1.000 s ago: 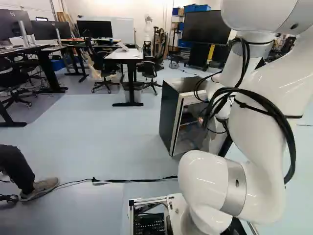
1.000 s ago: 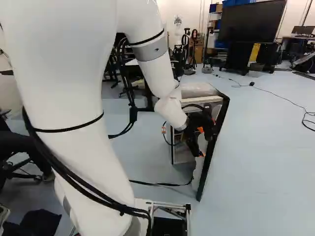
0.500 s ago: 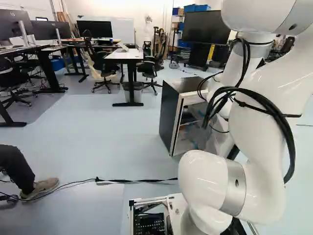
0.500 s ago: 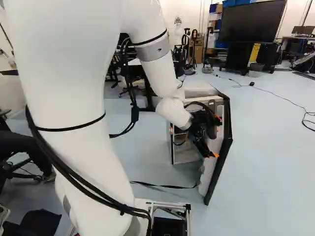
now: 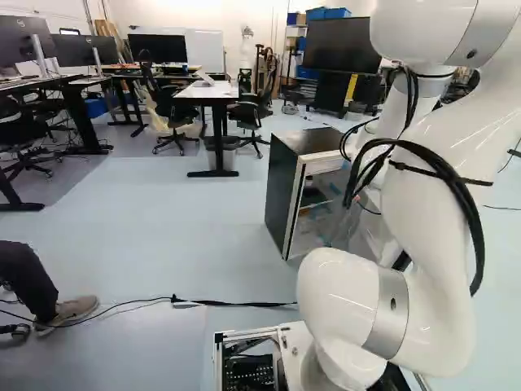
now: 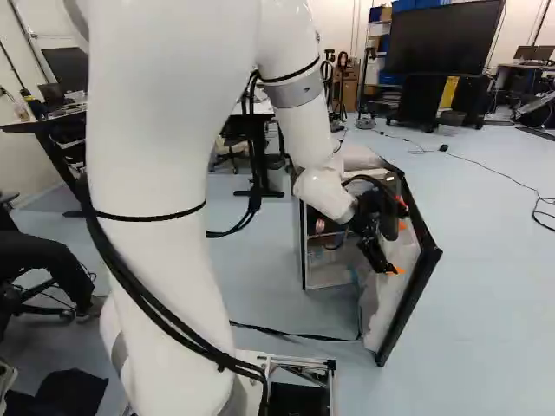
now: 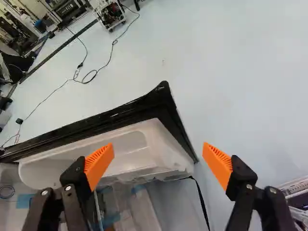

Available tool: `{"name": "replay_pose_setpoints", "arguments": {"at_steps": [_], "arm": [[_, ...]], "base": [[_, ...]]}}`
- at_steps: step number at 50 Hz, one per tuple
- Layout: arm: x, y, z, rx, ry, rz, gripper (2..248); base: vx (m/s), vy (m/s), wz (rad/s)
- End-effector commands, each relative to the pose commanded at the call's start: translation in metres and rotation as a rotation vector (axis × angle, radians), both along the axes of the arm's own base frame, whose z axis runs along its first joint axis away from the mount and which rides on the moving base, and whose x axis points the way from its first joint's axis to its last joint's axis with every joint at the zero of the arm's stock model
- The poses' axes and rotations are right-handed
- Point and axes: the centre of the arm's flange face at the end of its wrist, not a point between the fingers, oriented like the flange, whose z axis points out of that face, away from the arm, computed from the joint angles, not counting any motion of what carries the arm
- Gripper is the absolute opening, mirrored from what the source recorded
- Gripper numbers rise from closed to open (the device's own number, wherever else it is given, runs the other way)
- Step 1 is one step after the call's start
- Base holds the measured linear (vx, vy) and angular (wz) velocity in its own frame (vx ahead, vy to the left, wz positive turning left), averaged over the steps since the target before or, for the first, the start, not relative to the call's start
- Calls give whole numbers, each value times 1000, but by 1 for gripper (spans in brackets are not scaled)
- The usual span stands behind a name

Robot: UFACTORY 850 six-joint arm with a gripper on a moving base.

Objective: Open the fridge door

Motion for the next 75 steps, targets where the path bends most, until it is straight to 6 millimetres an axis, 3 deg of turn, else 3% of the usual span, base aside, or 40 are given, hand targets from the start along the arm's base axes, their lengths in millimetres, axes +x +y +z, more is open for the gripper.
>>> {"name": "replay_pose_setpoints", "arguments": {"at_steps": [22, 49, 75], "arm": [[27, -41, -2, -17, -27, -38, 247], [37, -88, -14, 77, -126, -227, 247], [58, -138, -18, 56, -172, -273, 247]], "base": [[0, 0, 0], [0, 0, 0], [0, 0, 0]]}}
